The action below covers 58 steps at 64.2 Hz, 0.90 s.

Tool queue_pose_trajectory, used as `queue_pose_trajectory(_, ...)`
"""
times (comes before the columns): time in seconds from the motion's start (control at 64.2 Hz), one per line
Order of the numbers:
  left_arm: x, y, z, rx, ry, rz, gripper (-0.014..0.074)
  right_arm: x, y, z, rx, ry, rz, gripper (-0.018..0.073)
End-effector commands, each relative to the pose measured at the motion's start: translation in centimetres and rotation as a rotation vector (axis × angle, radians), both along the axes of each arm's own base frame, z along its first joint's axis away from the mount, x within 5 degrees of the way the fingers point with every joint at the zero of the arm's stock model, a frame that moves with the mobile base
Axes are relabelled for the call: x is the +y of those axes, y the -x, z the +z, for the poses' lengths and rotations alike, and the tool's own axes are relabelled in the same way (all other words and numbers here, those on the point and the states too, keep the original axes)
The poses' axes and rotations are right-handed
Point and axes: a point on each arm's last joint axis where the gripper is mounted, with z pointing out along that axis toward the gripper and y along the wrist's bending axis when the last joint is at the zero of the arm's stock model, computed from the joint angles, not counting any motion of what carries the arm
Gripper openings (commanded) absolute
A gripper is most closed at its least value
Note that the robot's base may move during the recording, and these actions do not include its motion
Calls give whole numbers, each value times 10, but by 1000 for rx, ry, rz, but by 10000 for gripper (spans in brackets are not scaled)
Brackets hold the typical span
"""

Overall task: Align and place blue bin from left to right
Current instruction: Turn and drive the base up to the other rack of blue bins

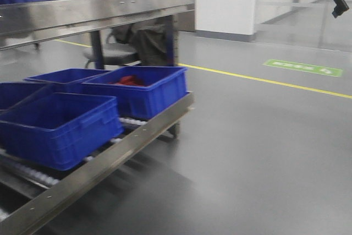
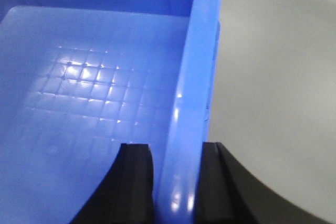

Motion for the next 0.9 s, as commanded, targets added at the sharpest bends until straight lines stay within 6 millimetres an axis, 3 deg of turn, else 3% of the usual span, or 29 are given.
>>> queue_pose_trajectory(0.0, -1, 7, 19, -115, 26, -31, -8, 1, 6, 27, -201, -13, 30, -78)
queue_pose_trajectory(0.888, -1, 7, 19, -115, 26, -31, -8, 1, 6, 27, -201, -13, 30, -78)
